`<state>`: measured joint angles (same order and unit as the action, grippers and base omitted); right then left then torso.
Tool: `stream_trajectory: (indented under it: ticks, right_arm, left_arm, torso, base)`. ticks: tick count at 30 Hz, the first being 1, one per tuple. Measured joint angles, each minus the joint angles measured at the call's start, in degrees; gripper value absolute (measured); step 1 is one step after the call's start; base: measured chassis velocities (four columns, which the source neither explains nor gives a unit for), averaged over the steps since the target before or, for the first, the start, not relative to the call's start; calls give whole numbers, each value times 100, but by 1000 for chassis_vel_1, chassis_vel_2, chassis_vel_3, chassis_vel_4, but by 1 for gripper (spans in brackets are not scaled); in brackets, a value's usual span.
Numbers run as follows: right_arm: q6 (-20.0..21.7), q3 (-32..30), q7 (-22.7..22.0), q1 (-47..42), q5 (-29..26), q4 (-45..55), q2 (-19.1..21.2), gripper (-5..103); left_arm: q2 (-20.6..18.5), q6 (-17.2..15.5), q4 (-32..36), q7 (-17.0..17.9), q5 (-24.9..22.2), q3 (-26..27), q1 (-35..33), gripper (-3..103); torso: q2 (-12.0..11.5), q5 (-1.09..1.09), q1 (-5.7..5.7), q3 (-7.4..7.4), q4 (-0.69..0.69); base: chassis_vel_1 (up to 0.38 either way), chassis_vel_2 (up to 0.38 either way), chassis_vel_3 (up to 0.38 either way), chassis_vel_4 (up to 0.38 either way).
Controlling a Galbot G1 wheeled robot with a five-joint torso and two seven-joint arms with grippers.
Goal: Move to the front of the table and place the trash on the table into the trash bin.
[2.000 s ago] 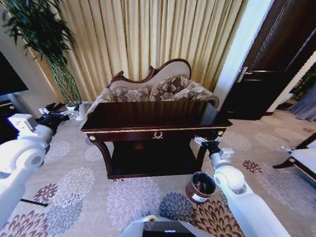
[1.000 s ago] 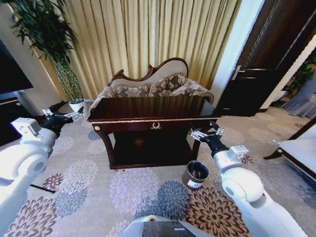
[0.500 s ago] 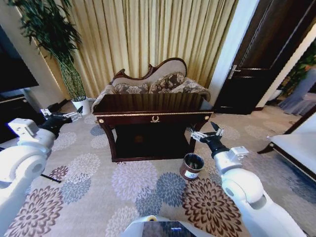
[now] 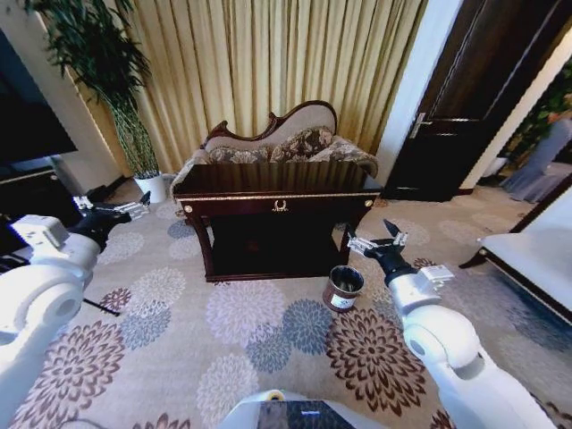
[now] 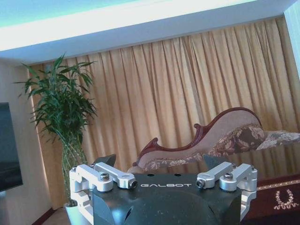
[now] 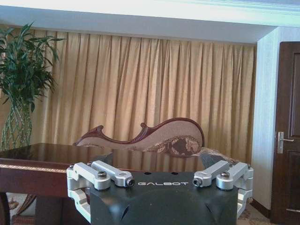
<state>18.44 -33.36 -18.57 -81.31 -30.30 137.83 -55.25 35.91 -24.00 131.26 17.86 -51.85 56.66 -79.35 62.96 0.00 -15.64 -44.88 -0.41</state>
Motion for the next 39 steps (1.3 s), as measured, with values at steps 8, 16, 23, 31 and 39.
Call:
stream_trajectory:
  ticks: [8, 16, 23, 31, 39]
  right_arm:
    - [-10, -3, -1, -23, 3, -13, -19, 100]
    - [-24, -16, -9, -39, 5, -37, -35, 100]
    - [-196, 5, 11, -44, 69, -130, -102, 100]
    - [-44, -118, -70, -105, 97, -151, -125, 100]
    - [-594, -138, 574, -442, 730, -373, -101, 100]
  left_arm:
    - [23, -2, 15, 7, -11, 27, -17, 100]
    - [29, -1, 24, -2, -11, 27, -26, 100]
    - [29, 1, 45, -3, -31, 27, -17, 100]
    - [294, -82, 212, -146, -172, 215, -212, 100]
    - [582, -95, 501, -525, -207, 354, -530, 100]
  torso:
    - [0, 0, -1, 0, 1]
    - [-2, 1, -1, -1, -1]
    - [0, 3, 2, 1, -3]
    - [-2, -1, -2, -2, 2]
    - [-2, 1, -1, 0, 0]
  base:
    - [174, -172, -165, 176]
    - [176, -188, -183, 180]
    - [172, -185, -159, 189]
    - [32, -34, -44, 29]
    - [0, 0, 0, 0]
